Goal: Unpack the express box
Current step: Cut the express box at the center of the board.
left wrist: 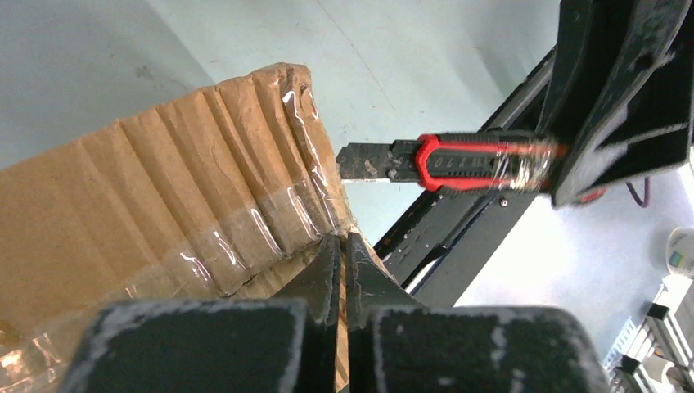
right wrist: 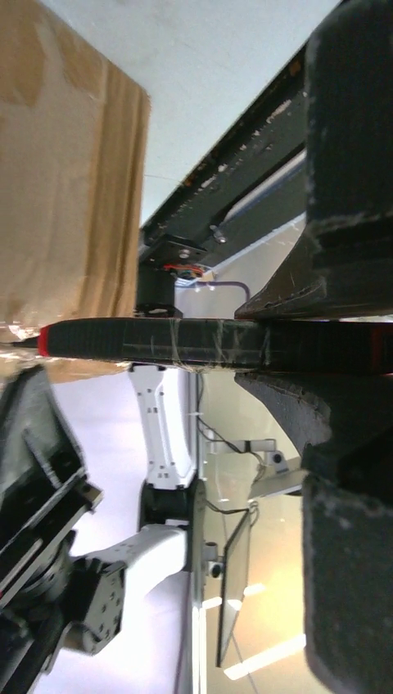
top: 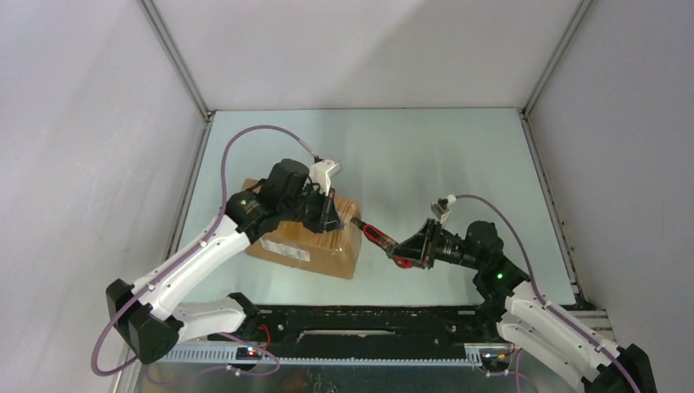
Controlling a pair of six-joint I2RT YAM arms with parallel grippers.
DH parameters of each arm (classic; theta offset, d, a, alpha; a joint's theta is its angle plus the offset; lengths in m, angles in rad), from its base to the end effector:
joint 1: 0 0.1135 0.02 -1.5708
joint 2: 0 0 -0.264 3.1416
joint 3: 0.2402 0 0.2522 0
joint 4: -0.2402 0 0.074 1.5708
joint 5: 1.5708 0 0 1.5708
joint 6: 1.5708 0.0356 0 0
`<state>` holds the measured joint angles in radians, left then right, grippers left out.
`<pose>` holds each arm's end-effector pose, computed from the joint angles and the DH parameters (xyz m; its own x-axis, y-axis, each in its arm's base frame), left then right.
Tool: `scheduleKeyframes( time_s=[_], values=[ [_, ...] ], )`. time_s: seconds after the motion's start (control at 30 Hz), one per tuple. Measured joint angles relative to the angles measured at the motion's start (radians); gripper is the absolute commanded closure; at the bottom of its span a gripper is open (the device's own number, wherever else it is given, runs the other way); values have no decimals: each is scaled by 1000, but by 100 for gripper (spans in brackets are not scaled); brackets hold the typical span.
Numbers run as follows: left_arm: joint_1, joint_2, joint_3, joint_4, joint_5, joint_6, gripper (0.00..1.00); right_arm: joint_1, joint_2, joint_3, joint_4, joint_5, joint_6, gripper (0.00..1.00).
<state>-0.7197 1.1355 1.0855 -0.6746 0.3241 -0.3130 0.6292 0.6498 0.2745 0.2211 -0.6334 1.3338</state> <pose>0.1708 -0.1648 0.3291 -0.7218 0.2446 -0.6474 0.6116 0.6632 -0.4314 0.1179 0.1119 0.2235 -0.9499 0.2777 -0.1436 -0.1017 0.1600 0.9819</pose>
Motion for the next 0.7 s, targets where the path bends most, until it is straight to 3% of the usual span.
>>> scheduleKeyframes(
  time_s=[0.2, 0.53, 0.7],
  values=[
    [72, -28, -24, -24, 102, 23, 100, -155, 12, 63, -47, -27, -31, 100],
    [92, 7, -13, -42, 255, 98, 100, -335, 63, 163, -132, -132, -90, 100],
    [103, 37, 14, -51, 264, 102, 81, -367, 95, 217, -180, -181, -138, 100]
  ],
)
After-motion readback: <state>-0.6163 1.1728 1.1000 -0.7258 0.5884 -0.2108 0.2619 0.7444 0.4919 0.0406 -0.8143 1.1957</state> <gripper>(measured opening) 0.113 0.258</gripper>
